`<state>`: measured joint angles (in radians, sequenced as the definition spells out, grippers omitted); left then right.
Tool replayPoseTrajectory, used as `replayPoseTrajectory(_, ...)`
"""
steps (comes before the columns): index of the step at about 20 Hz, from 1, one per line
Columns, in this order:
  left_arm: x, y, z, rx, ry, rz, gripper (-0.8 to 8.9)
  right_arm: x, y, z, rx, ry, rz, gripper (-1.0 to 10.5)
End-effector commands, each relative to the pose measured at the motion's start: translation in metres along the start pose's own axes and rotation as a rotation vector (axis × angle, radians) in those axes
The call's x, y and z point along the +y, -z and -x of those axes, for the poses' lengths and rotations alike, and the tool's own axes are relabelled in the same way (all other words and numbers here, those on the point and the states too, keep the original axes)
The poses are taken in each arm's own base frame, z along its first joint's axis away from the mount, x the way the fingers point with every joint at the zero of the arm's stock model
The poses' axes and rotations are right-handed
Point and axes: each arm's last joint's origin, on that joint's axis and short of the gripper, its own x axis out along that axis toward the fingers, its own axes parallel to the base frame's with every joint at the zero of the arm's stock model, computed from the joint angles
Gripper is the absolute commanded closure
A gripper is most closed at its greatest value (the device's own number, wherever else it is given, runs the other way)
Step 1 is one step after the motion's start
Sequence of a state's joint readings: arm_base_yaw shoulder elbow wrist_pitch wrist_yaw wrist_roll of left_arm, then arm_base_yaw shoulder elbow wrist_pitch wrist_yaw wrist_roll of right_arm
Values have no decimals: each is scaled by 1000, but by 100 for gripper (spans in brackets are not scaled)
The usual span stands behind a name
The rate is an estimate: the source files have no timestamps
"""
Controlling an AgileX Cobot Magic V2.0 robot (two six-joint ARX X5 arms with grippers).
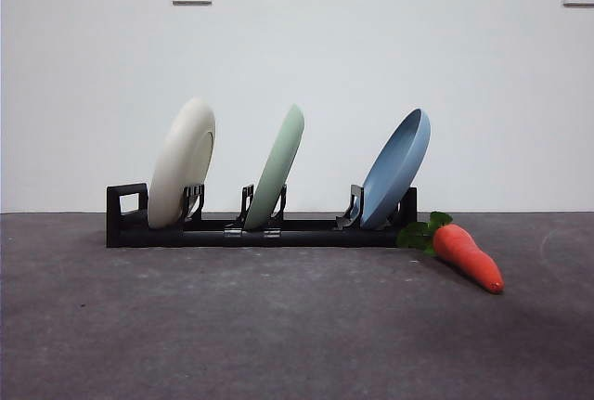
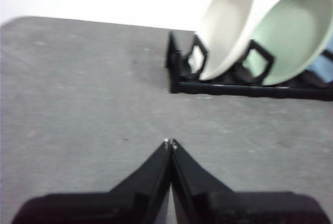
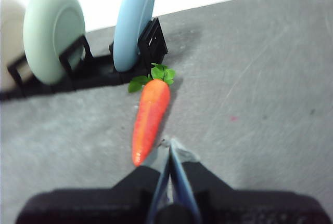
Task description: Take the green plate from the plate rack,put the plate on the table,take the carrot from the table,put the carrot in the plate
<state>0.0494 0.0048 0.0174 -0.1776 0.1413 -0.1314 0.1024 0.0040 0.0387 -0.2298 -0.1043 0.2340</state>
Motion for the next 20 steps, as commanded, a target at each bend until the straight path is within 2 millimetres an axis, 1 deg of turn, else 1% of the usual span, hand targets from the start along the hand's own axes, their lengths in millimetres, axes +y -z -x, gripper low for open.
replayPoseTrajectory(1, -2, -1, 1, 10, 68, 82, 821, 0, 2, -1, -7, -16, -83, 952)
replayPoseTrajectory(4, -6, -17, 8, -4, 110, 141, 821, 7, -13, 5, -27, -124, -109, 958)
replayPoseTrajectory(7, -13, -40, 20, -13, 171, 146, 821, 15, -38, 16, -70, -158, -101, 958)
replayPoseTrajectory(9, -17, -57, 28, -14, 212, 142, 821, 20, -57, 23, -62, -155, -101, 958)
replayPoseTrajectory(12, -24, -81, 37, 29, 285, 141, 821, 28, -85, 32, 26, -135, -54, 958)
replayPoseTrajectory(13, -26, -86, 38, 43, 313, 136, 821, 30, -92, 33, 53, -147, -31, 958)
replayPoseTrajectory(17, -31, -105, 39, 115, 421, 97, 821, 38, -116, 37, 185, -204, 54, 958)
replayPoseTrajectory(20, -34, -116, 38, 173, 491, 76, 821, 43, -130, 37, 298, -241, 113, 958)
